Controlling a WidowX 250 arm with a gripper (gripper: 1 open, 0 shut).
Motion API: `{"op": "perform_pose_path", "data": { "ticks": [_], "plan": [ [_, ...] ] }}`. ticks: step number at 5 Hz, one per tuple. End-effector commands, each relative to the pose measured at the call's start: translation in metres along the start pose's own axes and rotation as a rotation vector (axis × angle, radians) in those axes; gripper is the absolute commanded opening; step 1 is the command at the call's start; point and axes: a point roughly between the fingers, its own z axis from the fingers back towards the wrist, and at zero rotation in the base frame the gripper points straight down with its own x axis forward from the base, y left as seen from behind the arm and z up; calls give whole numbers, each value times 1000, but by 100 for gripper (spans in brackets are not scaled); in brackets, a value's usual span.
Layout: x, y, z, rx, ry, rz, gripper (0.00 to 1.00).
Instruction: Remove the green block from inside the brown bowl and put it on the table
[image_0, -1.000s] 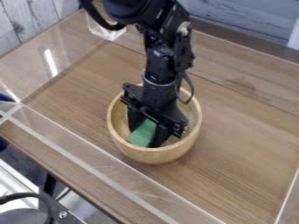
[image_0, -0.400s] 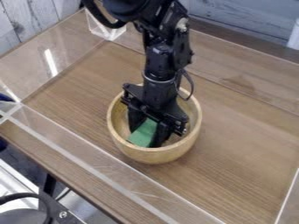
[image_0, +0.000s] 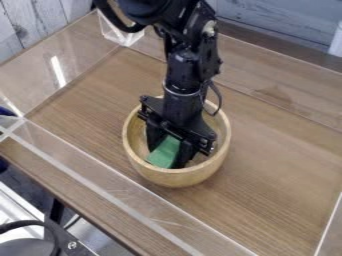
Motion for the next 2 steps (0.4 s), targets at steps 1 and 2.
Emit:
{"op": "perform_pose_path", "data": {
  "ticks": [1, 2],
  "plan": [
    [1, 5, 19, -12, -47, -1, 0],
    [-1, 11, 32, -4, -82, -1, 0]
  ]
}}
